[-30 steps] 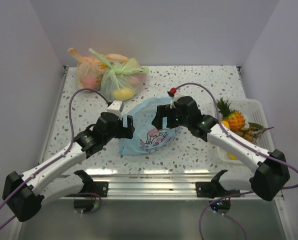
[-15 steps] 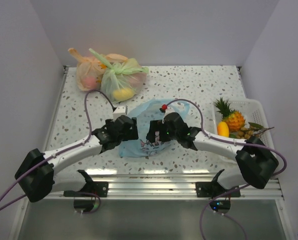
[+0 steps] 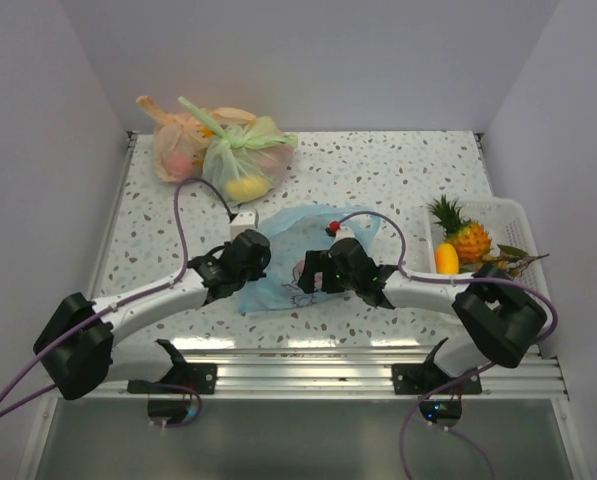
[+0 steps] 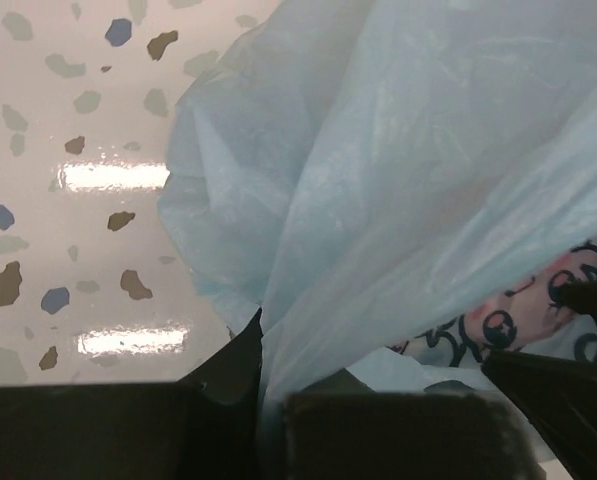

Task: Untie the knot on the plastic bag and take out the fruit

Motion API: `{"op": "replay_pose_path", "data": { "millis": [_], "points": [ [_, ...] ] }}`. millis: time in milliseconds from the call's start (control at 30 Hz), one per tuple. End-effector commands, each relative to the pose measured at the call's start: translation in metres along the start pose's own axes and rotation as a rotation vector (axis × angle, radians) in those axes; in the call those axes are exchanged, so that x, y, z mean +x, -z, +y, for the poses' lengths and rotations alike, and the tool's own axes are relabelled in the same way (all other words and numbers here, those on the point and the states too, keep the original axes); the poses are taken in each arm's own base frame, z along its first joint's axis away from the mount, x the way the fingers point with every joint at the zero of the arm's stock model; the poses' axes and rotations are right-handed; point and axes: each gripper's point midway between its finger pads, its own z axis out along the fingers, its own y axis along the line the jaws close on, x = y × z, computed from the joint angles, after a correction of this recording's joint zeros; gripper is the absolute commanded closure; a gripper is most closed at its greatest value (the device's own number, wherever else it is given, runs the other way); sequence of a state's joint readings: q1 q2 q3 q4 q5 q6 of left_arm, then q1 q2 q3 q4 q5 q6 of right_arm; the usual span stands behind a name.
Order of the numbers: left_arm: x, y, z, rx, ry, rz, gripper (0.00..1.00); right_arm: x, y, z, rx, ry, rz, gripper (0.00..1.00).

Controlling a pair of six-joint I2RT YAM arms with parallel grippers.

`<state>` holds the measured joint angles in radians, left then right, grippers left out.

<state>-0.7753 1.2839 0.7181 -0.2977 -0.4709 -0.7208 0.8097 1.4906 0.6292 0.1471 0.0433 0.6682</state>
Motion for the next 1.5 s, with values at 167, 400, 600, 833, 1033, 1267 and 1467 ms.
{"op": "replay_pose_path", "data": {
  "millis": [167, 400, 600, 833, 1033, 1267, 1467],
  "points": [
    [-0.038, 0.060, -0.064, 0.340, 0.035, -0.088, 1.00, -0.024, 0.002, 0.010, -0.034, -0.008, -0.117, 0.03],
    [0.020, 0.048, -0.031, 0.232, 0.071, 0.035, 1.00, -0.036, 0.011, 0.022, -0.079, 0.032, -0.145, 0.04],
    [0.031, 0.044, -0.019, 0.183, 0.078, 0.057, 1.00, -0.050, 0.014, 0.040, -0.123, 0.099, -0.164, 0.04],
    [0.025, 0.045, -0.029, 0.206, 0.046, 0.066, 1.00, -0.064, 0.001, 0.049, -0.108, 0.170, -0.175, 0.03],
    [0.029, 0.045, -0.033, 0.227, 0.045, 0.079, 1.00, -0.059, -0.016, 0.046, -0.069, 0.204, -0.137, 0.03],
    [0.031, 0.043, -0.031, 0.220, 0.046, 0.081, 1.00, -0.035, -0.030, 0.048, -0.081, 0.236, -0.067, 0.10],
    [0.031, 0.043, -0.030, 0.215, 0.045, 0.079, 1.00, -0.038, -0.031, 0.053, -0.088, 0.245, -0.083, 0.23]
  ]
}}
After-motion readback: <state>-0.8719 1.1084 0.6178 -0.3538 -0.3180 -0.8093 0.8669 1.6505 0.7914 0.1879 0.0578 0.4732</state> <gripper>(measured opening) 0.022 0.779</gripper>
